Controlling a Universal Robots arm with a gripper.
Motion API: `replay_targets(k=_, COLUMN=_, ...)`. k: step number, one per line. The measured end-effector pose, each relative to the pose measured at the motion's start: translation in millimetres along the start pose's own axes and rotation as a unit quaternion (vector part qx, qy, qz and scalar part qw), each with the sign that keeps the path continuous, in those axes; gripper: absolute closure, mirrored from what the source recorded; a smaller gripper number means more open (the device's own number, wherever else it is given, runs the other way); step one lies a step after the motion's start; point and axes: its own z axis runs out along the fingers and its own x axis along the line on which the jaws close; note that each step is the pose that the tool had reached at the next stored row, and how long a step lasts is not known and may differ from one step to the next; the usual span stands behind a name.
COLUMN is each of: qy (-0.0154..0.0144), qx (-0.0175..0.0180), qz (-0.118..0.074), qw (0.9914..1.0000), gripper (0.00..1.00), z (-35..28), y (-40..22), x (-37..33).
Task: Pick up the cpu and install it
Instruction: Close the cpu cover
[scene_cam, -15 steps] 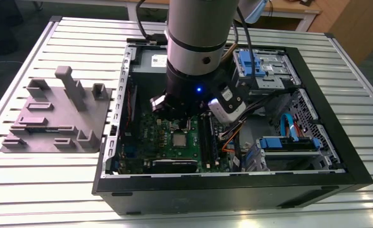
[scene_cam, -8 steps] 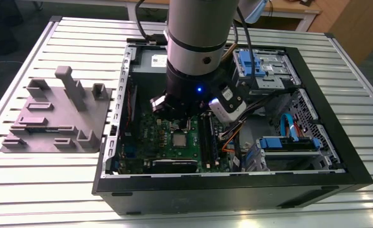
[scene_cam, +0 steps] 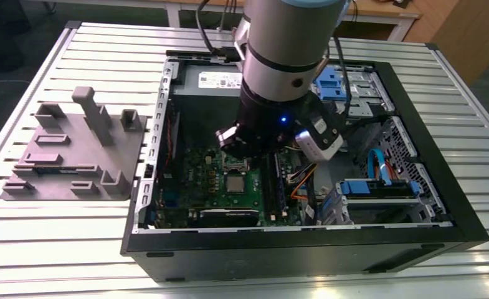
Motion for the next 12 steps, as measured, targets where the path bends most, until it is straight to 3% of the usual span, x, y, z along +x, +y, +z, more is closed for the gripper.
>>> replay_targets(k=4, qy=-0.0093, qx=-0.0351, qz=-0.005, qw=0.99933, gripper=0.90, z=-0.1, y=-0.1, x=-0.9)
replay_targets(k=5, qy=-0.0112, qx=-0.0420, qz=-0.007, qw=0.99903, gripper=0.90, z=0.2, y=-0.2, x=-0.9)
replay_targets(k=6, qy=-0.0114, qx=-0.0440, qz=-0.011, qw=0.99891, gripper=0.90, z=1.3, y=-0.1, x=-0.9)
replay_targets(k=9, qy=-0.0088, qx=-0.0438, qz=-0.037, qw=0.99830, gripper=0.90, z=4.5, y=-0.4, x=-1.0)
replay_targets(k=12, qy=-0.0062, qx=-0.0436, qz=-0.064, qw=0.99694, gripper=0.90, z=7.2, y=-0.5, x=-1.0)
